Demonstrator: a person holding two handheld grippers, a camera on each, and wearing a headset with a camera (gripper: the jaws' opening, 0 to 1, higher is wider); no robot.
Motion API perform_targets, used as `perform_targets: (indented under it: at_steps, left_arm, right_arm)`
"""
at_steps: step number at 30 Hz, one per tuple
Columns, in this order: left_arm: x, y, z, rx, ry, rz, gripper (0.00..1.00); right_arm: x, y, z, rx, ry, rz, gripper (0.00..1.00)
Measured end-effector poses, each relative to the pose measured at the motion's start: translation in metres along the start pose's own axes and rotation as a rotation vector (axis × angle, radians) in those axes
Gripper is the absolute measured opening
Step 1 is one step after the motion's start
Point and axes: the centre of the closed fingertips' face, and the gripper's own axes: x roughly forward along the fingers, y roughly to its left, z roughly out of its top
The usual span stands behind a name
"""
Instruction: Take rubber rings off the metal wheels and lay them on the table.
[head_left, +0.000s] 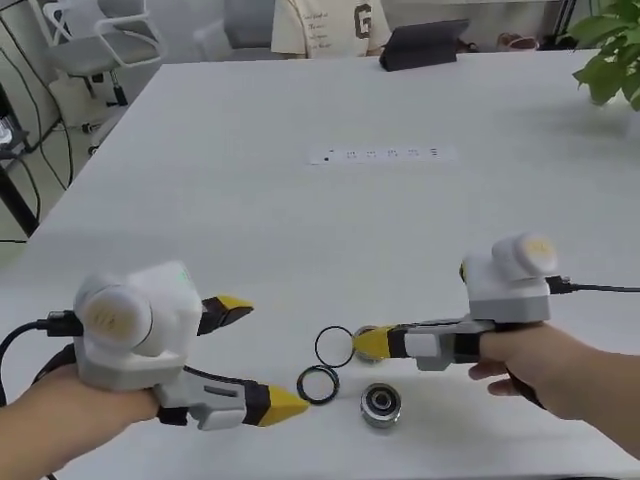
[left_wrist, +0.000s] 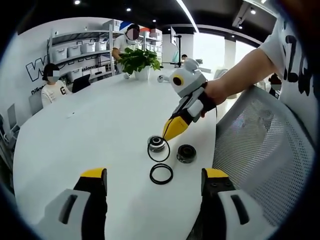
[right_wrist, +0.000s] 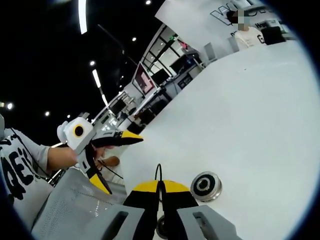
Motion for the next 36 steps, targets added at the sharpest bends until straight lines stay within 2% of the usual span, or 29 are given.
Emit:
perform_targets:
  at_steps: [16,24,36]
  left_arm:
    - [-0.012,0.002,-0.011,-0.019,0.001,0.024,0.77]
    - [-0.014,0.002,-0.018,-0.028,0.009,0.026,0.77]
    - [-0.013,0.001,-0.020,-0.037,0.017,0.022,0.76]
  right_arm:
    - [0.018,0.004,-0.017,0.009,0.070,0.018,0.00]
    - [0.025,-0.002,-0.025,0.015,0.106,0.001,0.00]
    - [0.026,-0.011,-0.030,0.034,0.123,-0.031,0.00]
